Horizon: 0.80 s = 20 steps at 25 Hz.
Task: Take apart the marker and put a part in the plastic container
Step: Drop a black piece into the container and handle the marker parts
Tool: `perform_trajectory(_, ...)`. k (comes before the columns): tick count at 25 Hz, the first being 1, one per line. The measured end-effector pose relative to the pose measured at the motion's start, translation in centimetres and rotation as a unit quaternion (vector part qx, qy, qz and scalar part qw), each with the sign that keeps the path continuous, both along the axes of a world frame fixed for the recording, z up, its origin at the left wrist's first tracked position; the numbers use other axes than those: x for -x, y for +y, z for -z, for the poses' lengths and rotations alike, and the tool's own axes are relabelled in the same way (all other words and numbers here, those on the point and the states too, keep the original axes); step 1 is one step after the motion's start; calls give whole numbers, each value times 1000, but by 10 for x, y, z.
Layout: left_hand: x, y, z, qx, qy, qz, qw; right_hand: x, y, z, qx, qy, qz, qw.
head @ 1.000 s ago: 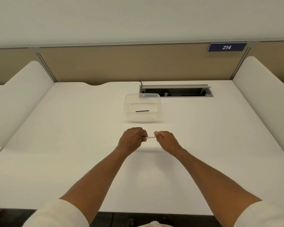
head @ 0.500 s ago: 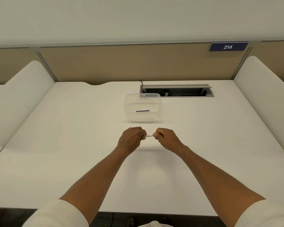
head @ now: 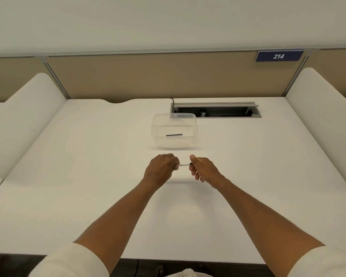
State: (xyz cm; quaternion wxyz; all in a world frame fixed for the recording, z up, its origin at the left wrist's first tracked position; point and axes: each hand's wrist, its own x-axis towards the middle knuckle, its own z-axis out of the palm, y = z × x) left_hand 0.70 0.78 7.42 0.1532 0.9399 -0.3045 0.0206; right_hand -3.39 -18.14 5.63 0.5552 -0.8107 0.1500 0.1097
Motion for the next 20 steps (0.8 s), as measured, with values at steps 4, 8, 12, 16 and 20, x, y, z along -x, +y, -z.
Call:
perform_trajectory(4, -1, 3, 0, 5, 1, -6, 1000, 3, -2, 2, -10, -57, -8, 998)
perform_trajectory(8, 1, 2, 2, 8, 0, -6, 1000, 0, 2, 2, 84, -68, -10, 994)
perform_trajectory(12, 0, 4, 1, 11, -5, -9, 1000, -1, 5, 1, 49, -42, 4, 998)
perform_trajectory(16, -1, 5, 0, 8, -11, -11, 1000, 1, 3, 1, 9, -56, 4, 998)
perform_trajectory(20, 2, 4, 1, 6, -7, -5, 1000, 4, 2, 1, 77, -96, -26, 992)
